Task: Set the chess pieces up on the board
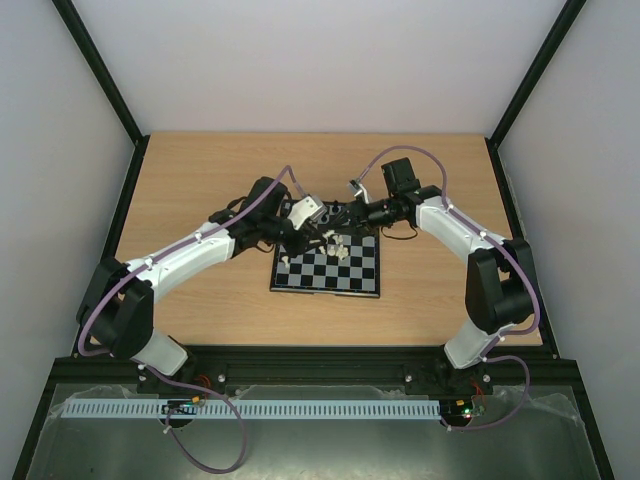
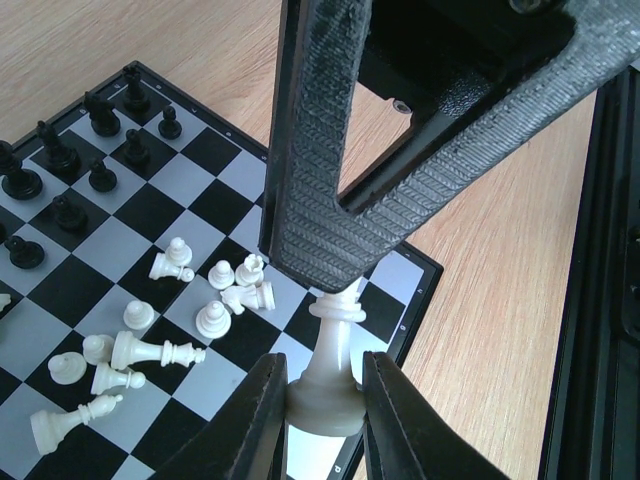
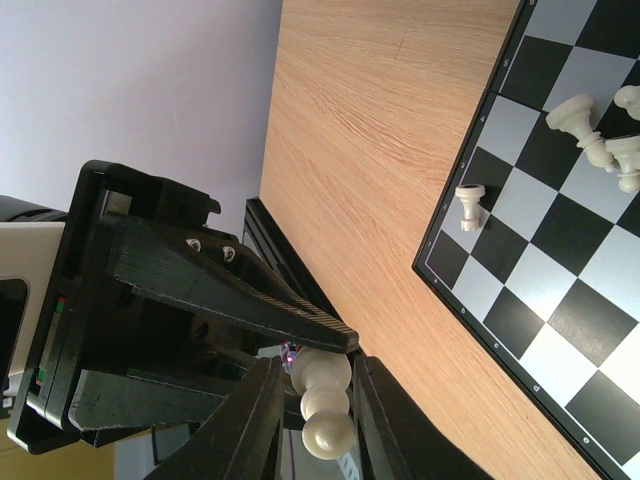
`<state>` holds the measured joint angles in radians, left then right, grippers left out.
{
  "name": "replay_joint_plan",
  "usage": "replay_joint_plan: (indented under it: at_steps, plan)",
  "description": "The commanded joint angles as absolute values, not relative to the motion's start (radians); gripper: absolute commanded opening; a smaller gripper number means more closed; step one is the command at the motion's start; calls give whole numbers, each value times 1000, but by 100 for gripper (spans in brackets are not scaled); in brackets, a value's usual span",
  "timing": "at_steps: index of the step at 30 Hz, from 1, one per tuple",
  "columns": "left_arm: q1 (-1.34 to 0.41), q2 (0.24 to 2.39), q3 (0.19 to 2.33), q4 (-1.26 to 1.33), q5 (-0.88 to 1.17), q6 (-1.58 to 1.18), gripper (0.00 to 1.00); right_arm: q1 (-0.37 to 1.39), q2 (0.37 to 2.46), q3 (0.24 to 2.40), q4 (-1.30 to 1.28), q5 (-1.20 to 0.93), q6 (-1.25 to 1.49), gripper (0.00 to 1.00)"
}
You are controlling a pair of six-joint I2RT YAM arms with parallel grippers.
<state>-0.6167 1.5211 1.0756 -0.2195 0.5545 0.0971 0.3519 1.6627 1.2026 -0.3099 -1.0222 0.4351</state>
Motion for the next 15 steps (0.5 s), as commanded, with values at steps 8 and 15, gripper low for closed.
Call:
replay_joint_plan:
  at_steps: [8, 15]
  plan:
    - [-609, 1505, 1056, -182, 572, 72, 16, 359, 1662, 1180, -302, -1054, 450, 21]
    - [-605, 1506, 1055, -173, 575, 62, 16, 359, 1668, 1174, -294, -1046, 454, 20]
